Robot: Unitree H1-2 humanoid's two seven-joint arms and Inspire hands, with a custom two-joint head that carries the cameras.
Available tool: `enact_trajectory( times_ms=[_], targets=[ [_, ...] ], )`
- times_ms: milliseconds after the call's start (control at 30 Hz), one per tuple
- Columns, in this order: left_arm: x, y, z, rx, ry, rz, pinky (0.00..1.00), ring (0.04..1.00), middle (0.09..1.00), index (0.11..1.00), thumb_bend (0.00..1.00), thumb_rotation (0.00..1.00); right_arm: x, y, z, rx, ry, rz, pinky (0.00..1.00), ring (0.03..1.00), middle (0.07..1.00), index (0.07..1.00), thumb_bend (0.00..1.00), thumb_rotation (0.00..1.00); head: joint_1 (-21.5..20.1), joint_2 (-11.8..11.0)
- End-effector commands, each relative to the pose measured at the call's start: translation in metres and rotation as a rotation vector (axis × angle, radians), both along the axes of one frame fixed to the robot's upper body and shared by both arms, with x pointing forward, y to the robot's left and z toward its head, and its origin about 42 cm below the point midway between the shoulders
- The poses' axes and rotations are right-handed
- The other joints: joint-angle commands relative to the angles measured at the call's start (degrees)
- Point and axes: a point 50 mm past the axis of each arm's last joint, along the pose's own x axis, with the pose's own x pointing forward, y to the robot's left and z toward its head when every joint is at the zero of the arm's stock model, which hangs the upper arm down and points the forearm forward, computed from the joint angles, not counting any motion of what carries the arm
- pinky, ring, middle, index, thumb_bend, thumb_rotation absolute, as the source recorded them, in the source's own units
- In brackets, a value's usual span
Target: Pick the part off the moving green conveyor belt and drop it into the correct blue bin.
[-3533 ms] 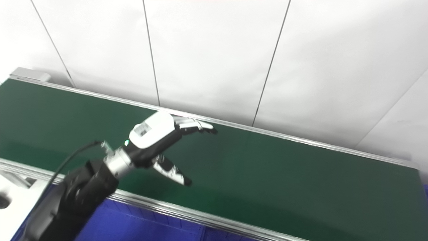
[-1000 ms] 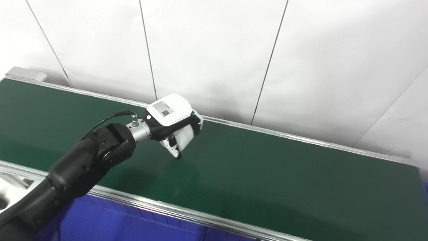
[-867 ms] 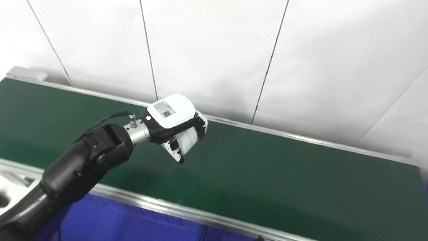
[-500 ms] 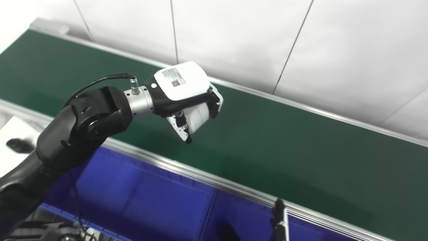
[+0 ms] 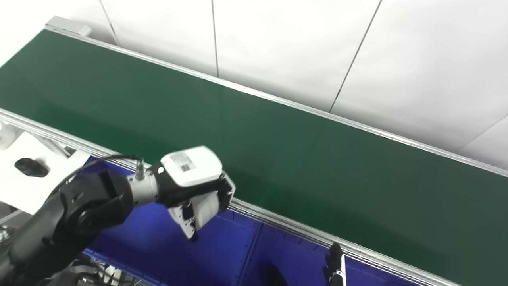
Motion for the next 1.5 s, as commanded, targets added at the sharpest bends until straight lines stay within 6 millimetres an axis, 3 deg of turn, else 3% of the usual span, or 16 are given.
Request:
enact_trajectory(
  times_ms=[0,100,200,367,433,467,500,567,633,833,1000,1067,1133,1300,1400,1467],
  targets=[
    [-0.004,0.012,-0.007,0.018,-0.062,0.019,0.3,0.393,0.53,0.486,0.5,0.0,-0.003,0.003,0.011,0.011,-0.027,0.008,1.0,1.0,0.999,1.0,0.73,1.0,0.14,0.01],
    [-0.013,0.024,-0.031,0.045,-0.031,0.054,0.28,0.379,0.518,0.503,0.5,0.0,-0.002,0.006,0.012,0.016,-0.027,0.017,1.0,1.0,1.0,1.0,0.72,1.0,-0.28,-0.23],
    [-0.018,0.033,-0.049,0.091,0.046,0.083,0.36,0.4,0.522,0.48,0.5,0.0,-0.001,0.01,0.012,0.028,-0.024,0.018,1.0,1.0,1.0,1.0,0.73,1.0,-1.38,-0.17],
    [-0.014,0.037,-0.061,0.228,0.117,0.083,0.28,0.363,0.451,0.522,0.5,0.0,0.002,0.015,0.012,0.014,-0.035,0.018,1.0,1.0,1.0,1.0,0.72,1.0,-3.56,-0.27],
    [-0.012,0.036,-0.06,0.343,0.145,0.091,0.49,0.564,0.636,0.504,0.52,0.04,0.003,0.015,0.011,0.012,-0.038,0.013,1.0,1.0,1.0,1.0,0.7,1.0,-3.78,-0.32],
    [-0.012,0.035,-0.058,0.388,0.156,0.096,0.68,0.743,0.778,0.695,0.75,0.32,0.004,0.015,0.011,0.011,-0.039,0.01,1.0,1.0,1.0,1.0,0.7,1.0,-3.78,-0.32],
    [-0.012,0.033,-0.056,0.451,0.173,0.101,0.75,0.804,0.826,0.76,0.83,0.42,0.004,0.016,0.011,0.013,-0.038,0.009,1.0,1.0,1.0,1.0,0.7,1.0,-3.78,-0.32],
    [-0.012,0.031,-0.052,0.554,0.197,0.112,0.96,0.957,0.968,0.901,0.97,0.75,0.005,0.016,0.012,0.018,-0.037,0.008,1.0,1.0,1.0,1.0,0.71,1.0,-3.76,-0.23],
    [-0.013,0.03,-0.049,0.595,0.209,0.124,0.99,0.993,0.995,0.932,0.99,0.84,0.005,0.015,0.012,0.018,-0.037,0.008,1.0,1.0,0.999,1.0,0.71,1.0,-3.69,-0.24],
    [-0.027,0.019,-0.01,0.486,0.191,0.124,1.0,0.982,0.995,0.956,0.99,0.92,0.006,0.015,0.014,0.01,-0.039,0.014,1.0,1.0,0.999,1.0,0.72,1.0,-3.97,0.13],
    [-0.054,0.006,0.04,0.116,0.326,0.194,1.0,0.995,0.994,0.967,0.97,0.94,0.009,0.013,0.015,0.007,-0.048,0.011,1.0,1.0,1.0,1.0,0.72,1.0,-4.52,1.09],
    [-0.058,0.006,0.051,-0.201,0.463,0.191,1.0,0.999,0.998,0.985,0.94,0.93,0.01,0.014,0.015,0.002,-0.051,0.007,1.0,1.0,1.0,1.0,0.73,1.0,-6.99,1.81],
    [-0.068,0.004,0.056,-0.573,0.568,0.122,1.0,1.0,1.0,0.997,0.89,0.91,0.012,0.015,0.015,0.004,-0.058,0.002,1.0,1.0,0.997,1.0,0.72,1.0,-9.76,2.12],
    [-0.091,-0.012,0.064,-1.272,0.714,0.015,1.0,1.0,1.0,1.0,0.99,0.83,0.016,0.026,0.013,0.001,-0.065,0.009,1.0,0.99,0.983,1.0,0.71,1.0,-20.31,2.66],
    [-0.092,-0.02,0.058,-1.516,0.74,0.099,1.0,1.0,1.0,1.0,1.0,0.76,0.019,0.035,0.012,0.005,-0.069,0.008,0.98,0.969,0.964,1.0,0.73,1.0,-27.5,2.92],
    [-0.09,-0.021,0.051,-1.558,0.61,0.215,1.0,1.0,1.0,1.0,1.0,0.75,0.02,0.044,0.011,0.018,-0.067,0.006,0.96,0.957,0.952,0.987,0.75,1.0,-32.25,2.85]
  ],
)
